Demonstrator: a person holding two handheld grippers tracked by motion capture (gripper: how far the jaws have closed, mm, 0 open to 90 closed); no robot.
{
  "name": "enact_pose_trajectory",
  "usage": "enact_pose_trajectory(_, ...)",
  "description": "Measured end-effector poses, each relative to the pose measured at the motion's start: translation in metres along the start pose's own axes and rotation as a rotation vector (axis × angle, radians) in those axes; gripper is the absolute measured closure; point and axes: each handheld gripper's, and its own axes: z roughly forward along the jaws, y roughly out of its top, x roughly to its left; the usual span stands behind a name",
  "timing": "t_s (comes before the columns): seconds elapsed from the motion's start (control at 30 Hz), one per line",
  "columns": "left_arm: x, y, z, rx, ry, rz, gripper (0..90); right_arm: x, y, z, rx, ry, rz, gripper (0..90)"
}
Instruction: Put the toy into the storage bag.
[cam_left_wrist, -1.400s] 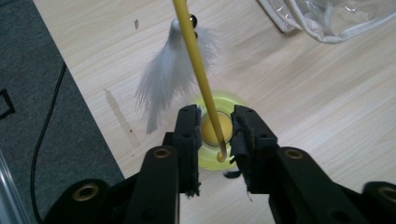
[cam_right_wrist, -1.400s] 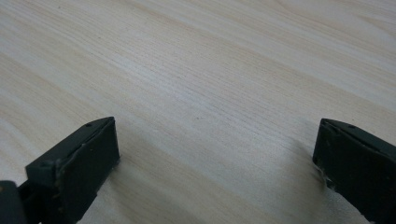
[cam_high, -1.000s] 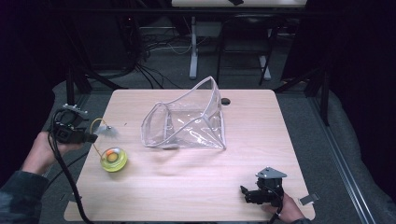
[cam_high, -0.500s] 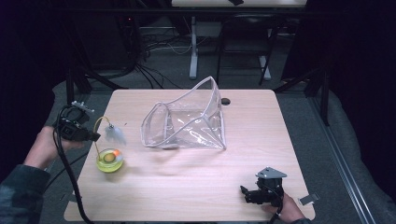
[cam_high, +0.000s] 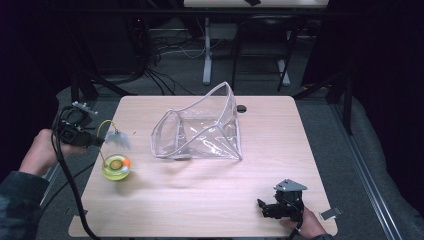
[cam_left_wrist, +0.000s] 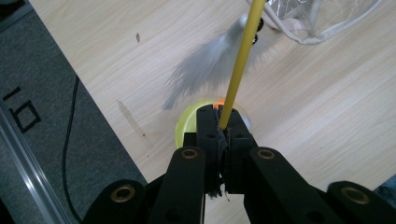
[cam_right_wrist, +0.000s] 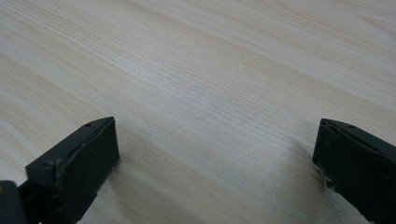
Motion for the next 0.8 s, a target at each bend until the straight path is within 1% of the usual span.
enact_pose_trajectory(0.33, 0.003, 0.005, -0.007, 0.003, 0.006, 0.004, 87.9, 0.000, 0.000, 0.000, 0.001, -0.005, -0.005, 0.0)
enact_pose_trajectory(0.8, 0.002, 0.015, -0.021, 0.003, 0.024, 0.018, 87.9, 0.000, 0.000, 0.000, 0.004, -0.001, -0.004, 0.0)
